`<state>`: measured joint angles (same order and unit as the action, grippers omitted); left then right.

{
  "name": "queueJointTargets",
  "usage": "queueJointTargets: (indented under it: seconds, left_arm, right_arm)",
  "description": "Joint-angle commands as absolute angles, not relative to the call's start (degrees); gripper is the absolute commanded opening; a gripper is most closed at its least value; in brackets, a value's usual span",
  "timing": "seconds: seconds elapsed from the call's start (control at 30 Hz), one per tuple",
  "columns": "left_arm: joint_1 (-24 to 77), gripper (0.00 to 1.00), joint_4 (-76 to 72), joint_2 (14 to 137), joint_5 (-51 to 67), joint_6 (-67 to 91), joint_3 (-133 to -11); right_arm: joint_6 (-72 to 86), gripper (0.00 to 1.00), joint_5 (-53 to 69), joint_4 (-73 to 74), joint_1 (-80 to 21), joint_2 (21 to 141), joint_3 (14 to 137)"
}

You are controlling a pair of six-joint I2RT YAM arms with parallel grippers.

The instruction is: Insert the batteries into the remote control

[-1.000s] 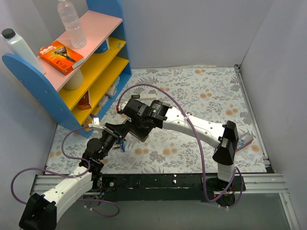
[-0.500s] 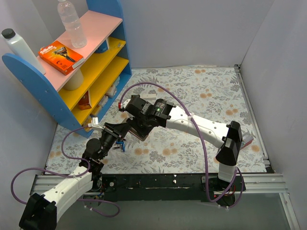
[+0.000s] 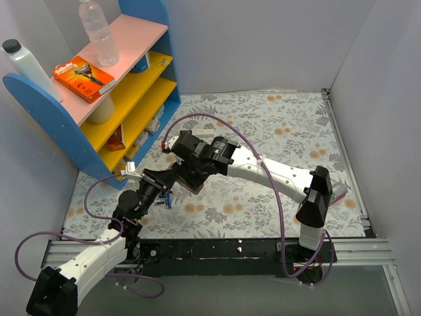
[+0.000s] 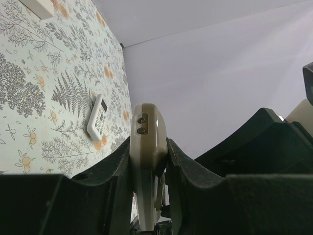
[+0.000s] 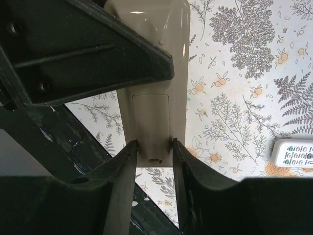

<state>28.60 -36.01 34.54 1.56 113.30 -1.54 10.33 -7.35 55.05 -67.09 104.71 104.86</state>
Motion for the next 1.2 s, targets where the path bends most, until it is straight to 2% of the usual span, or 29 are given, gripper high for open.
queueJointTargets:
  seconds: [0.0,0.2,0.3,0.43,0.53,0.67,0.87,1.17]
  left_arm:
    - [29.00,0.00,-37.44,33.05,2.55,118.39,6.86]
    - [29.00,0.00,-36.65,32.87,1.93,118.39,6.86]
    - [29.00,0.00,-36.56,32.78,1.85,118.39,6.86]
    - [29.00,0.00,-36.21,32.43,2.11,118.39,6.77]
    - [29.00,0.00,-36.12,31.99,2.20,118.39,6.85]
    - [29.00,0.00,-36.21,31.20,2.64,118.21,6.68]
    - [29.00,0.00,-36.91,30.41,3.25,117.77,6.33]
    - [29.00,0.00,-39.72,30.32,4.83,117.86,5.63]
  right_arm:
    - [10.11,0.43,-6.94,51.24,-66.71,102.57,103.98]
    - [10.28,0.50,-6.86,51.15,-66.80,101.87,103.89]
    - [10.37,0.57,-7.56,50.71,-66.80,100.99,103.80]
    - [10.90,0.72,-8.44,47.91,-66.80,98.71,102.66]
    - [11.69,0.78,-8.09,44.49,-66.53,95.72,100.03]
    - [13.18,0.81,-3.45,38.00,-64.17,89.67,91.88]
    - [15.73,0.81,12.11,25.94,-58.19,81.75,79.47]
    - [19.16,0.81,23.20,15.39,-53.35,79.63,70.40]
